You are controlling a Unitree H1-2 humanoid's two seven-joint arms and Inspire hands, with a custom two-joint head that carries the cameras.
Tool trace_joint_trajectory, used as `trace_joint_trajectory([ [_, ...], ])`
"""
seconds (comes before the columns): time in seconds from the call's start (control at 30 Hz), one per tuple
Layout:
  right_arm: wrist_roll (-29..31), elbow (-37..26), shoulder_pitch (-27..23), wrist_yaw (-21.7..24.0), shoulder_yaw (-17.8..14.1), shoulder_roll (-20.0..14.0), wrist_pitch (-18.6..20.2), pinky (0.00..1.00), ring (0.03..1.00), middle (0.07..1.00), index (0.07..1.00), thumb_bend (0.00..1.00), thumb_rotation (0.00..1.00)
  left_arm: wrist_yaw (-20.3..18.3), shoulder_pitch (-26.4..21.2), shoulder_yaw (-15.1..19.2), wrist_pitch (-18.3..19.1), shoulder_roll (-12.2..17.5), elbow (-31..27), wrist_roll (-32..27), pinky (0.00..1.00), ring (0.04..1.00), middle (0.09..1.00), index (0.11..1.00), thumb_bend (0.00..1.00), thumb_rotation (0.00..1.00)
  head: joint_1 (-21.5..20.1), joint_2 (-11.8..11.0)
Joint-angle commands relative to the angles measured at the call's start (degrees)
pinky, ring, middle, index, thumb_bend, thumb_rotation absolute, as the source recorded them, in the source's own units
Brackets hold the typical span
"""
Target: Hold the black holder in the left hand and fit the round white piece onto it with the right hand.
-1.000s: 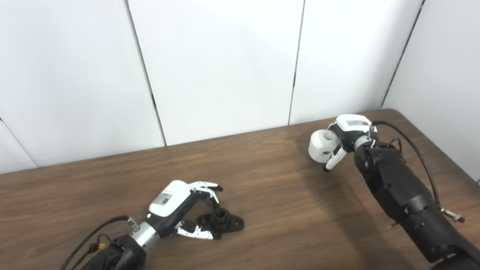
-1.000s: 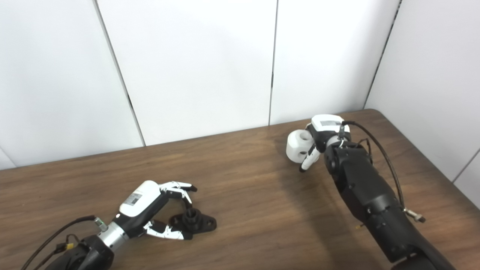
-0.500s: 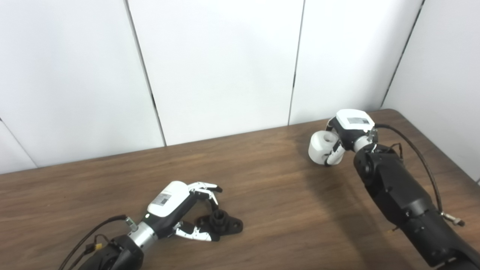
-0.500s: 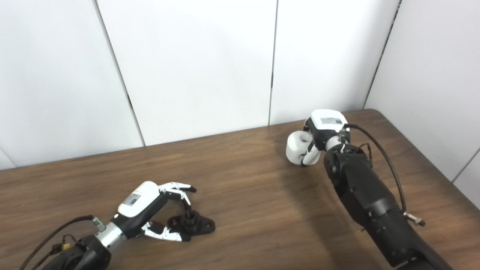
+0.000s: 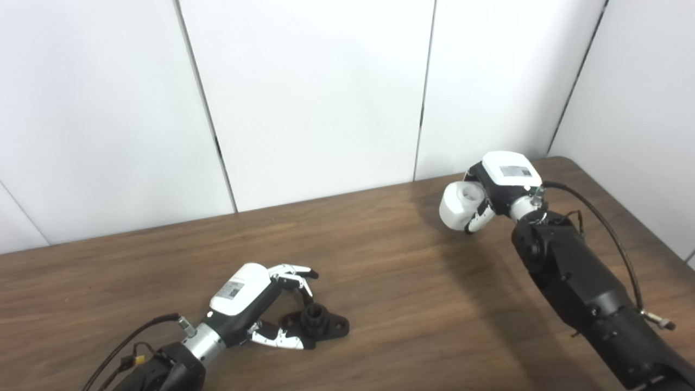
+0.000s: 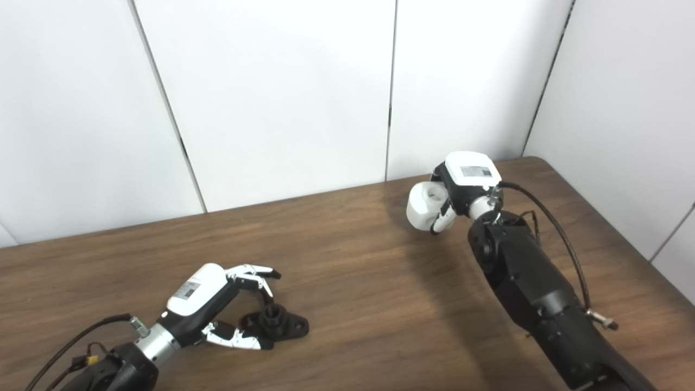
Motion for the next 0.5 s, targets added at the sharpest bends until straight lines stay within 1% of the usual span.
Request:
trace_joint_trajectory([
  [0.0,0.48,-3.85,-2.18,0.29,-0.41,-2.19,-1.19,0.71,0.75,0.676,0.481,0.52,0.14,-3.69,2.89,-2.16,0.78,1.68,3.5,3.01,0.62,0.8,0.803,0.487,0.52,0.05,1.29,0.63],
  [0.03,0.75,-4.52,-2.12,0.84,-0.43,-2.26,-1.19,0.7,0.75,0.68,0.481,0.52,0.14,-3.67,2.9,-2.19,0.81,1.63,3.48,3.11,0.63,0.801,0.804,0.487,0.52,0.05,1.29,0.63],
  [0.07,1.53,-5.88,-2.1,1.95,-0.5,-2.41,-1.35,0.7,0.749,0.681,0.481,0.52,0.14,-3.65,2.93,-2.25,0.81,1.51,3.57,3.15,0.63,0.802,0.804,0.487,0.52,0.05,3.09,1.39],
  [0.13,3.08,-8.5,-2.18,4.86,-0.72,-2.54,-0.77,0.66,0.74,0.683,0.482,0.52,0.14,-3.14,2.93,-2.47,0.79,1.24,3.95,3.39,0.63,0.804,0.81,0.487,0.52,0.06,4.41,1.93],
  [0.17,3.55,-10.96,-2.44,8.2,-0.41,-2.64,0.6,0.65,0.741,0.685,0.482,0.52,0.14,-2.64,2.92,-2.64,0.78,0.99,4.43,3.6,0.64,0.806,0.812,0.487,0.52,0.06,6.17,2.56],
  [0.23,3.69,-14.3,-2.78,13.07,0.09,-2.88,2.48,0.66,0.75,0.691,0.483,0.52,0.14,-1.93,2.91,-2.92,0.8,0.6,5.01,3.84,0.65,0.815,0.819,0.487,0.52,0.06,7.6,2.91],
  [0.3,3.86,-17.36,-2.94,16.76,0.43,-3.03,3.3,0.66,0.752,0.691,0.483,0.52,0.14,-1.32,3.0,-3.12,0.86,0.1,5.46,4.2,0.65,0.819,0.821,0.487,0.52,0.06,10.85,3.19],
  [0.33,3.99,-18.92,-2.98,18.09,0.61,-2.91,3.31,0.66,0.752,0.691,0.483,0.52,0.14,-1.06,3.01,-3.21,0.89,-0.13,5.76,4.44,0.65,0.826,0.826,0.487,0.52,0.06,10.85,3.19],
  [0.4,4.21,-21.55,-2.68,19.37,0.71,-2.74,2.47,0.65,0.763,0.705,0.482,0.52,0.14,-0.46,3.04,-3.46,1.07,-0.78,6.31,5.15,0.66,0.834,0.834,0.487,0.52,0.06,14.09,3.63],
  [0.43,4.22,-22.59,-2.58,19.74,0.88,-2.56,1.91,0.65,0.773,0.714,0.482,0.52,0.14,-0.01,2.98,-3.66,1.17,-1.07,6.73,5.59,0.66,0.837,0.836,0.487,0.52,0.06,14.09,3.63],
  [0.47,4.22,-23.55,-2.54,20.28,1.01,-2.41,1.63,0.65,0.786,0.724,0.482,0.53,0.14,0.31,2.97,-3.79,1.46,-1.43,7.04,5.99,0.67,0.841,0.834,0.487,0.52,0.06,15.44,3.87],
])
